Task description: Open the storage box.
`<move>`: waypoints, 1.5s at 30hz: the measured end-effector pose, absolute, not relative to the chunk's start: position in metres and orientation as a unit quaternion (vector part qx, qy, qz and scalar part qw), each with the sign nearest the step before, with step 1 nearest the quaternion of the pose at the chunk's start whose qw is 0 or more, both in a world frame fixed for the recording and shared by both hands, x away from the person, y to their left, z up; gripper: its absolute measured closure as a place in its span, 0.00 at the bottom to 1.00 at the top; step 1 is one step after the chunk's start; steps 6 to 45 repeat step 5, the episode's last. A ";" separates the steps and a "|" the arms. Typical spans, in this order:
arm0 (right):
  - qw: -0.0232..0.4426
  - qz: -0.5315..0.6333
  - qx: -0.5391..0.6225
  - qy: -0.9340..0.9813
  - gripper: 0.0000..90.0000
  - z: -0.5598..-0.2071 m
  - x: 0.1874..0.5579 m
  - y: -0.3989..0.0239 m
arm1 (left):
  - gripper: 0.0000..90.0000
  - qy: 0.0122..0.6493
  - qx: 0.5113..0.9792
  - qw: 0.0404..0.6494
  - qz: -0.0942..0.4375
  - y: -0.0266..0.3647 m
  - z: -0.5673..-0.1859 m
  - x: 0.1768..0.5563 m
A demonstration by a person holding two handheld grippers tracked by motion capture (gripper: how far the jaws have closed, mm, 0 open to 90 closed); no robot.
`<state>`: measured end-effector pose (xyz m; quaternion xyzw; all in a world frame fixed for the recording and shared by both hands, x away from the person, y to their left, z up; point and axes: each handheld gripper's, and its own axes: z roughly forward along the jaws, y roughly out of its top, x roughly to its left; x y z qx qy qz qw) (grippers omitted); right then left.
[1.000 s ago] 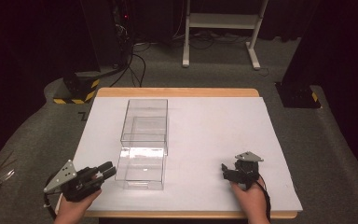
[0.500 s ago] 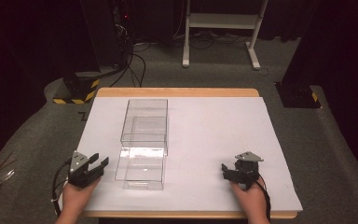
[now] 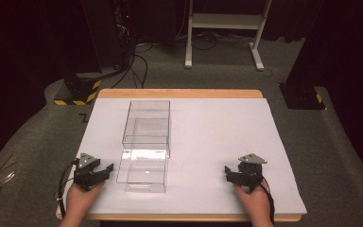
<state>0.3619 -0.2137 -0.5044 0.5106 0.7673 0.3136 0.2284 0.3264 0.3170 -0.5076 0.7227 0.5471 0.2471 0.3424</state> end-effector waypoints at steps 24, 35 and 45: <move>0.229 0.313 0.510 0.768 0.19 -0.504 0.362 -0.214 | 0.40 0.543 0.728 0.338 0.248 0.315 -0.508 0.326; 0.229 0.313 0.510 0.768 0.19 -0.504 0.362 -0.214 | 0.40 0.543 0.728 0.338 0.248 0.315 -0.508 0.326; 0.229 0.313 0.510 0.768 0.19 -0.504 0.362 -0.214 | 0.40 0.543 0.728 0.338 0.248 0.315 -0.508 0.326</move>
